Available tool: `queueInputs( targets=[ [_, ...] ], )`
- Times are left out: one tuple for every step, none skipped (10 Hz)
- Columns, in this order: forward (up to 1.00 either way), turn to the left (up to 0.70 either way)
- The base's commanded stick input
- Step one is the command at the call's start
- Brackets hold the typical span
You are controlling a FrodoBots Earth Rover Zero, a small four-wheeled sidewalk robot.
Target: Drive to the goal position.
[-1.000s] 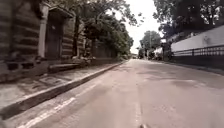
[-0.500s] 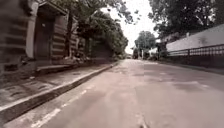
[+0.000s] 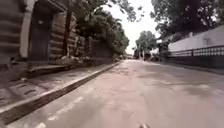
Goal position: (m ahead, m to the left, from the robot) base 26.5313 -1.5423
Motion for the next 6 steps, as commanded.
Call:
queueInputs(
  targets=[
    [0.7,-0.03],
    [0.7,-0.03],
    [0.7,-0.03],
    [0.7,-0.06],
    [0.7,-0.22],
    [0.7,-0.32]
  ],
)
